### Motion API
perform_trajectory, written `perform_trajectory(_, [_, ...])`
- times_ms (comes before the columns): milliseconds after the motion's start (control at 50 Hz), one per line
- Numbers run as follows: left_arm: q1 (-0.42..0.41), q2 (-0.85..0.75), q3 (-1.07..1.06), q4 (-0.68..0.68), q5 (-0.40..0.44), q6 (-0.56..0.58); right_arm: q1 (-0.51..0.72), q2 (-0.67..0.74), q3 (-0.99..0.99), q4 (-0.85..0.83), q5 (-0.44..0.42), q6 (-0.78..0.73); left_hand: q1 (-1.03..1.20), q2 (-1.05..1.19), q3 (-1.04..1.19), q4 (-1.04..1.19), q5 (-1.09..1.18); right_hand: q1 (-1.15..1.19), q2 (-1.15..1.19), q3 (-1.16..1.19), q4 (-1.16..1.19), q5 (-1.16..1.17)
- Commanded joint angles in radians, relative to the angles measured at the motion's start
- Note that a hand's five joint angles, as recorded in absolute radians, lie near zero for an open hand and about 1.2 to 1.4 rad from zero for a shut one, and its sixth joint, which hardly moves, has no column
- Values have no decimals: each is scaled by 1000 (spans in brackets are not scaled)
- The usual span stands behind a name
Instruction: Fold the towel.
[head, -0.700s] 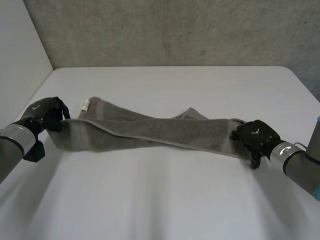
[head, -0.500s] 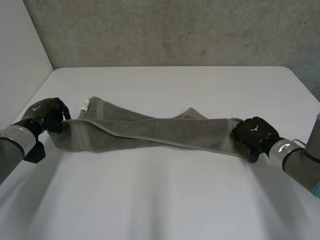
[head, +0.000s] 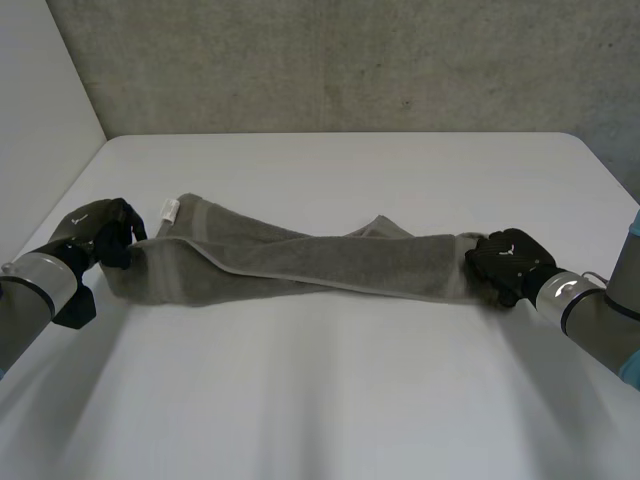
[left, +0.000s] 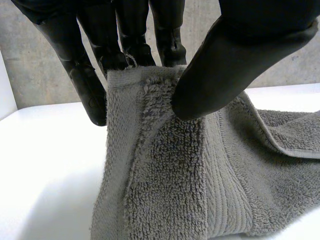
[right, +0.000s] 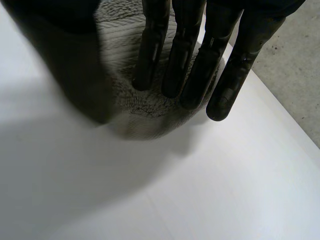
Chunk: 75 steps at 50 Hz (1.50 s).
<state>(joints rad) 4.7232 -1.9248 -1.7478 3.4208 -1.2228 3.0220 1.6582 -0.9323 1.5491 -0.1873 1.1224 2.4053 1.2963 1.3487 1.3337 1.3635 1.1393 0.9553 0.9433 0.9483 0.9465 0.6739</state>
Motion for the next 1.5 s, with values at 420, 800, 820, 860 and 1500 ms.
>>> perform_trajectory(420, [-2,6,-13,17,0,14,9,26,-21,-1,14,3,100,48,63,33,82,-110,-98,-103,-101,-3])
perform_trajectory(800, [-6,7,-19,18,2,46,5,0,-29,-3,0,116,100,48,63,33,82,441,453,448,450,548])
perform_trajectory(820, [-6,7,-19,18,2,46,5,0,-29,-3,0,117,100,48,63,33,82,441,453,448,450,548])
perform_trajectory(860, [-6,9,-21,18,0,46,2,-25,-24,3,-3,179,100,48,63,33,82,441,453,448,450,548])
perform_trajectory(1500, [-31,37,-53,17,5,44,-55,20,-135,137,269,485,100,48,63,33,82,441,453,448,450,548])
